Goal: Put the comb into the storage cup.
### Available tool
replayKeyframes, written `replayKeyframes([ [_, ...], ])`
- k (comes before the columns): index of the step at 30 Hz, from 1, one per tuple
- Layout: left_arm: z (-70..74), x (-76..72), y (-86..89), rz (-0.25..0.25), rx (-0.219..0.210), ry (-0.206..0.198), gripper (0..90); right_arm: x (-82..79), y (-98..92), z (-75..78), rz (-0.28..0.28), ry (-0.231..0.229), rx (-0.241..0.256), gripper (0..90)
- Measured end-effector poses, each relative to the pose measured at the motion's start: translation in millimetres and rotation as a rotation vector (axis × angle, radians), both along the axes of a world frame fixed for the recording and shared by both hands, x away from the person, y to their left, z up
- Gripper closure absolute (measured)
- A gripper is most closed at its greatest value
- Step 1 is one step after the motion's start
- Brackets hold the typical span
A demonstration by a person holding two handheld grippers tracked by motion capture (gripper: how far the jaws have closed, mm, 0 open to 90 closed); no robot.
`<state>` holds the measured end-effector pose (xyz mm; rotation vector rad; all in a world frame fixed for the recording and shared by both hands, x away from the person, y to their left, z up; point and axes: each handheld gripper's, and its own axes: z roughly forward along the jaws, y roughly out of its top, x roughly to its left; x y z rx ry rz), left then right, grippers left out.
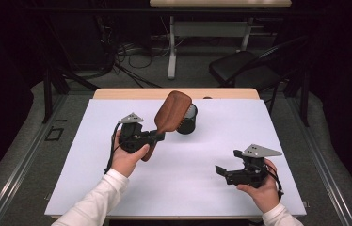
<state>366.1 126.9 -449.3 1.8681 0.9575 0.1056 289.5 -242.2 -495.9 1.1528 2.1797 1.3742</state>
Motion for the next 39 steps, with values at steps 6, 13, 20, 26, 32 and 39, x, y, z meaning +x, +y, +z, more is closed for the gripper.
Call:
replayKeyframes([
  [6, 1.3, 0.1, -0.9, -0.007, 0.001, -0.001, 72.9, 5.7, 0.3, 3.3, 0.009, 0.018, -0.022, 4.4],
  [13, 1.8, 0.5, -0.8, -0.004, -0.001, -0.001, 72.9, 14.3, 3.2, 10.3, 0.023, 0.056, -0.05, 5.2],
  [20, 1.9, 0.9, -0.1, -0.004, -0.003, -0.001, 72.8, 25.2, 5.7, 18.7, 0.028, 0.101, -0.067, 7.9],
  [26, 2.0, 1.0, 0.2, -0.002, -0.006, 0.001, 72.9, 32.3, 7.7, 21.7, 0.028, 0.136, -0.088, 11.3],
  [32, 2.2, 1.1, -0.5, -0.005, -0.007, 0.0, 72.9, 37.9, 9.4, 26.7, 0.04, 0.166, -0.093, 11.3],
  [39, 2.1, 1.2, -1.8, -0.007, -0.009, -0.001, 72.9, 44.4, 12.7, 29.3, 0.046, 0.202, -0.096, 11.3],
])
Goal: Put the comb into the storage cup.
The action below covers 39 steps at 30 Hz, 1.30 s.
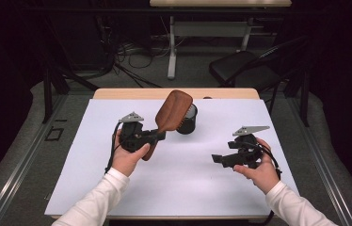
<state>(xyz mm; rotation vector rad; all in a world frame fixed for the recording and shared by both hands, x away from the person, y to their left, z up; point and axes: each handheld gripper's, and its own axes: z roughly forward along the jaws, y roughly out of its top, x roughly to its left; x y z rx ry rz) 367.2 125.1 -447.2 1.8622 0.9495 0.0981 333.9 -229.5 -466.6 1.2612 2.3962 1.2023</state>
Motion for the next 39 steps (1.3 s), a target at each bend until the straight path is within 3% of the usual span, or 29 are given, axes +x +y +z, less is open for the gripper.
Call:
replayKeyframes([
  [17, 0.1, 0.7, -5.6, -0.01, -0.007, 0.004, 72.9, 18.6, 12.6, 12.7, 0.012, 0.097, 0.01, 10.3],
  [28, 0.4, 1.0, -10.2, -0.02, -0.01, 0.003, 72.9, 41.2, 11.8, 27.4, -0.049, 0.136, 0.083, 10.3],
  [39, -0.7, 1.9, -13.4, -0.025, -0.011, 0.004, 72.9, 54.8, 15.5, 42.6, -0.073, 0.153, 0.142, 10.1],
])
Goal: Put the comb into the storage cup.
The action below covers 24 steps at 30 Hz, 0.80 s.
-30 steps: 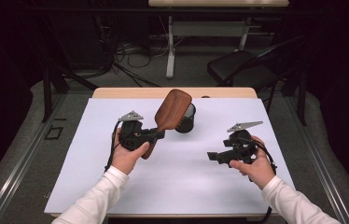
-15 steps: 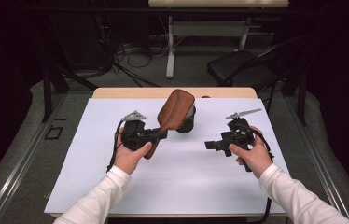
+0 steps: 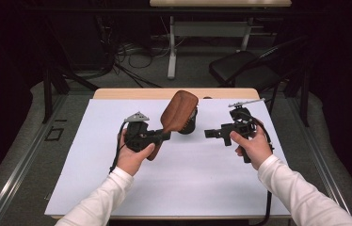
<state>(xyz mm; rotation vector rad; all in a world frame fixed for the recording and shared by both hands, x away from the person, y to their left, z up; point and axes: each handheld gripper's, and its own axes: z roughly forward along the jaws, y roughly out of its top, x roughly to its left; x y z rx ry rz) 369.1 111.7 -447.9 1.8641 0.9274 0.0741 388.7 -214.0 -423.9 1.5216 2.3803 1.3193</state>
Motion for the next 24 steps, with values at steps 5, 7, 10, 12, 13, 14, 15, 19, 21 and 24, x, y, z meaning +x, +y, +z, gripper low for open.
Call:
replayKeyframes([
  [5, -0.2, 0.3, -1.3, -0.004, 0.0, -0.001, 72.9, 5.5, 1.0, 4.6, -0.003, 0.015, 0.034, 7.6],
  [7, -0.4, 0.3, -1.7, -0.005, -0.001, 0.0, 72.9, 7.2, 1.9, 6.3, -0.008, 0.02, 0.039, 7.6],
  [10, -0.6, 0.4, -2.7, -0.005, -0.001, 0.001, 72.9, 9.8, 3.5, 8.4, -0.011, 0.026, 0.044, 7.5],
  [12, -0.6, 0.5, -3.4, -0.007, -0.003, 0.001, 72.9, 11.5, 4.9, 9.7, -0.007, 0.034, 0.048, 6.8],
  [13, -0.5, 0.6, -3.6, -0.008, -0.002, 0.002, 72.9, 12.4, 5.8, 10.3, -0.001, 0.036, 0.05, 5.5],
  [14, -0.4, 0.7, -3.8, -0.008, -0.002, 0.002, 72.9, 13.0, 6.6, 10.9, 0.008, 0.04, 0.054, 4.5],
  [15, -0.3, 0.7, -4.0, -0.009, -0.003, 0.002, 72.9, 13.6, 7.5, 11.5, 0.015, 0.044, 0.057, 2.9],
  [19, -0.4, 0.8, -5.2, -0.014, -0.004, 0.0, 72.9, 16.3, 11.2, 12.3, 0.019, 0.04, 0.055, 0.6],
  [21, -0.4, 0.7, -5.7, -0.017, -0.004, -0.002, 72.9, 18.0, 12.2, 12.4, 0.018, 0.041, 0.053, 0.0],
  [24, -0.4, 0.5, -6.7, -0.016, -0.004, -0.001, 72.9, 20.7, 13.0, 12.6, 0.013, 0.045, 0.055, 0.0],
])
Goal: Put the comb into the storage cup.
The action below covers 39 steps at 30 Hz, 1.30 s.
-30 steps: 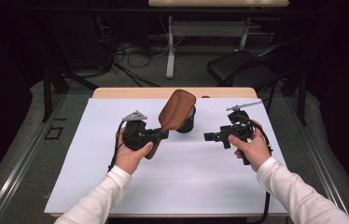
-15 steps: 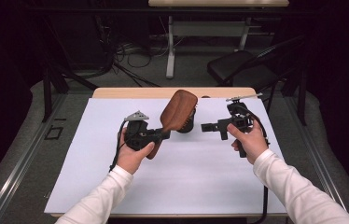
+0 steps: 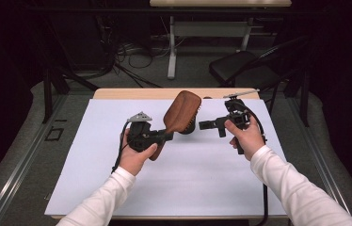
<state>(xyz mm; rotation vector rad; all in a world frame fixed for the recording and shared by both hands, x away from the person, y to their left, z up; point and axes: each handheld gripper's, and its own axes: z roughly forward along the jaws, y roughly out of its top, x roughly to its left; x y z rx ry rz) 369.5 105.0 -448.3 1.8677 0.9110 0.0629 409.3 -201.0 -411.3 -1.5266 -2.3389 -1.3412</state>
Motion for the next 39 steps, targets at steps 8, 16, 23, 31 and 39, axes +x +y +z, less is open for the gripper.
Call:
replayKeyframes([
  [8, -0.6, 0.2, -3.1, -0.008, -0.001, 0.003, 72.9, 5.6, 2.5, 2.2, -0.012, 0.004, 0.016, 0.0],
  [16, -1.2, 0.3, -6.5, -0.017, -0.001, 0.005, 72.9, 8.9, 7.5, 3.1, -0.005, 0.003, 0.031, 0.0],
  [23, -1.4, 0.1, -9.5, -0.025, -0.001, 0.006, 72.9, 12.3, 8.8, 4.0, -0.009, 0.007, 0.066, 0.0],
  [31, -2.7, -0.7, -14.7, -0.037, -0.005, 0.0, 72.8, 17.0, 9.3, 3.7, -0.017, 0.024, 0.105, 0.0],
  [39, -2.9, -2.1, -19.0, -0.048, -0.007, 0.001, 72.9, 20.4, 12.4, 2.9, -0.013, 0.03, 0.118, 0.0],
])
